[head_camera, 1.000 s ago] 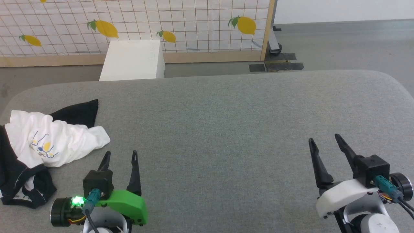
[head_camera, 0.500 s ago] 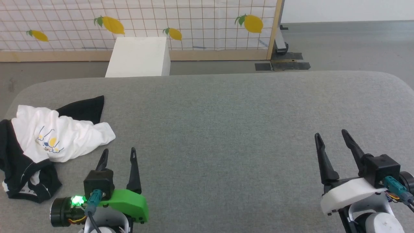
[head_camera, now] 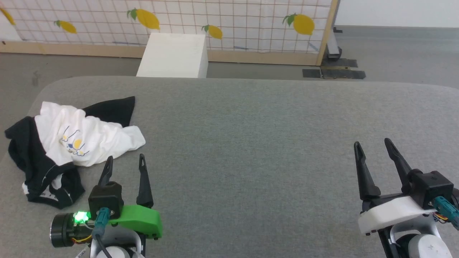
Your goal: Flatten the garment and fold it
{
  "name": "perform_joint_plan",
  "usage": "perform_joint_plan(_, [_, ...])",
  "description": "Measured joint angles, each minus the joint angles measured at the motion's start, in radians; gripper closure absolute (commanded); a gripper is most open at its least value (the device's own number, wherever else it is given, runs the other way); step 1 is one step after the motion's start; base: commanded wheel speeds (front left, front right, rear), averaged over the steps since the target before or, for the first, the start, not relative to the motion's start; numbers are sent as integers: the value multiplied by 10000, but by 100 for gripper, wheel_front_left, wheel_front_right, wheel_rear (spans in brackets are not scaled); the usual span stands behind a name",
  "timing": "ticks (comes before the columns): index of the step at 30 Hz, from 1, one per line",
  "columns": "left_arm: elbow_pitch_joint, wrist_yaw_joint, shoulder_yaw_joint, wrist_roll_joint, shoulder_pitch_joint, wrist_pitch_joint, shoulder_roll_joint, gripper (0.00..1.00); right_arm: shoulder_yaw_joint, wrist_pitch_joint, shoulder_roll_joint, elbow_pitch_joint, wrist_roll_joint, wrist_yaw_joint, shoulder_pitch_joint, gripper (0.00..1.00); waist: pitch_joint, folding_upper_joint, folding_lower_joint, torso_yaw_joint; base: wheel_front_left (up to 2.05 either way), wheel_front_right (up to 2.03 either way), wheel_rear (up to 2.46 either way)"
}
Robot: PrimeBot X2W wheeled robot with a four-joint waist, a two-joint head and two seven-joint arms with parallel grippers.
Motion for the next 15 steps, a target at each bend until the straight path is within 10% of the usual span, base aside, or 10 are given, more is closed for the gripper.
perform_joint_plan(15, [-63,539,-79,-12,-12,-280,79,0,23,-297,2,-150,77,0,4,0,118,0,0,966,0,0,0])
